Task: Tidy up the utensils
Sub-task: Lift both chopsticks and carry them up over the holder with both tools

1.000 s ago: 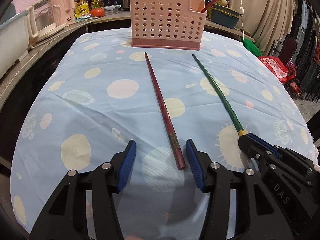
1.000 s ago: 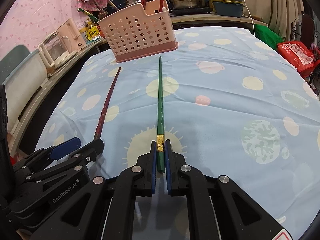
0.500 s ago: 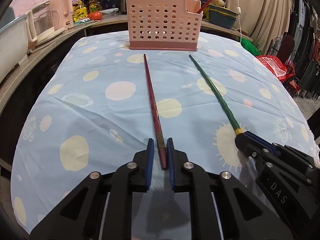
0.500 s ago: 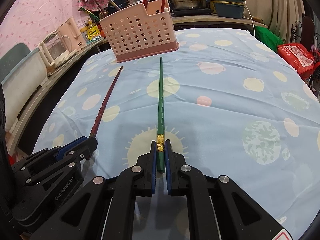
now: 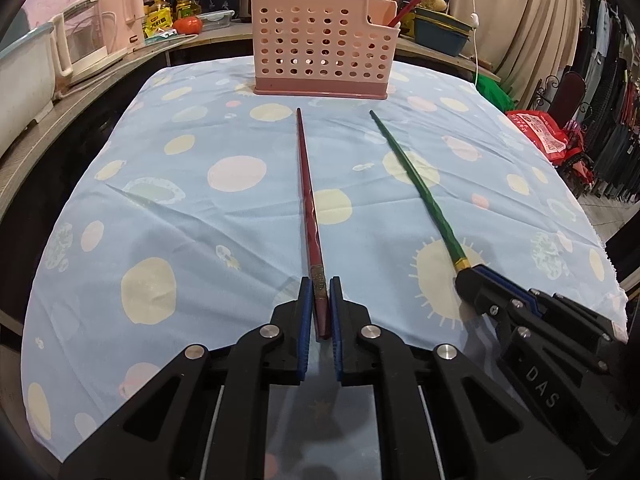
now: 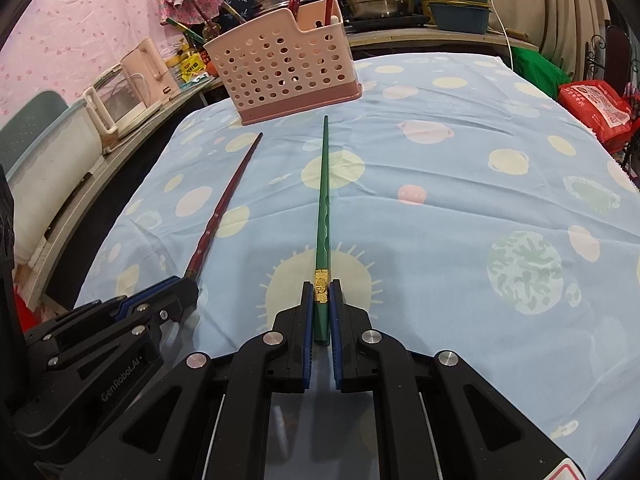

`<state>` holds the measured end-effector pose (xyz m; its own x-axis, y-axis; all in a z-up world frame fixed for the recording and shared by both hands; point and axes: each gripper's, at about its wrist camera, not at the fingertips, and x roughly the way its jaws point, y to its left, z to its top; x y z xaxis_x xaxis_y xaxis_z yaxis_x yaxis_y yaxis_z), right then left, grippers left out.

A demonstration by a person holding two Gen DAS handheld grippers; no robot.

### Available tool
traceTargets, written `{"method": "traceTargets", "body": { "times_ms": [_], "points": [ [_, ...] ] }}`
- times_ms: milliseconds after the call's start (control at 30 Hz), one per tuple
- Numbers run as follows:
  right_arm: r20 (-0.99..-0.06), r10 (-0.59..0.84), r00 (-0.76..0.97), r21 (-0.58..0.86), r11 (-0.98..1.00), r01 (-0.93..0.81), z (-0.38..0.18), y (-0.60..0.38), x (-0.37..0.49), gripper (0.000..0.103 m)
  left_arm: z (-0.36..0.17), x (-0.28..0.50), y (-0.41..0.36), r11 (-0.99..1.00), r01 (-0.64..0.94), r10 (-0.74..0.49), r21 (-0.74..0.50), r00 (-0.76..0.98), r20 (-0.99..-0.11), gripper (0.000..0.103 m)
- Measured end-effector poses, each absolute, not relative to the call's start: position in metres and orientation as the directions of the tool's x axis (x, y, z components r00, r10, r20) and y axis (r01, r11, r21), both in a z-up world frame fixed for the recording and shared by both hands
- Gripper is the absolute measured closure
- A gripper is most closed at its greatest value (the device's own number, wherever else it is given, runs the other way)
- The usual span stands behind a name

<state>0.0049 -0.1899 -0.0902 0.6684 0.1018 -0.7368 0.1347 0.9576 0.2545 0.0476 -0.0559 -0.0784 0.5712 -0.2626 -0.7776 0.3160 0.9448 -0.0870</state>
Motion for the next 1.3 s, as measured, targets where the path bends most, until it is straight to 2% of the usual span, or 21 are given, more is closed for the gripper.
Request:
{"method": "traceTargets", "body": {
  "times_ms": [1100, 1300],
  "points": [
    [-0.600, 0.154, 0.785, 0.350, 0.933, 0.085, -0.021, -0.199, -0.043, 0.095, -0.004, 0.013, -0.057, 0.915, 0.369, -0.369, -0.162, 0.606, -0.705, 0.097],
    [-0.594, 0.150, 0.791, 0.358, 0.929, 0.093, -0.020, -0.203, -0.048, 0.095, -0.012, 0.018, -0.052, 0.921, 0.348, -0.363, -0.177, 0.596, -0.717, 0.096]
  ]
}}
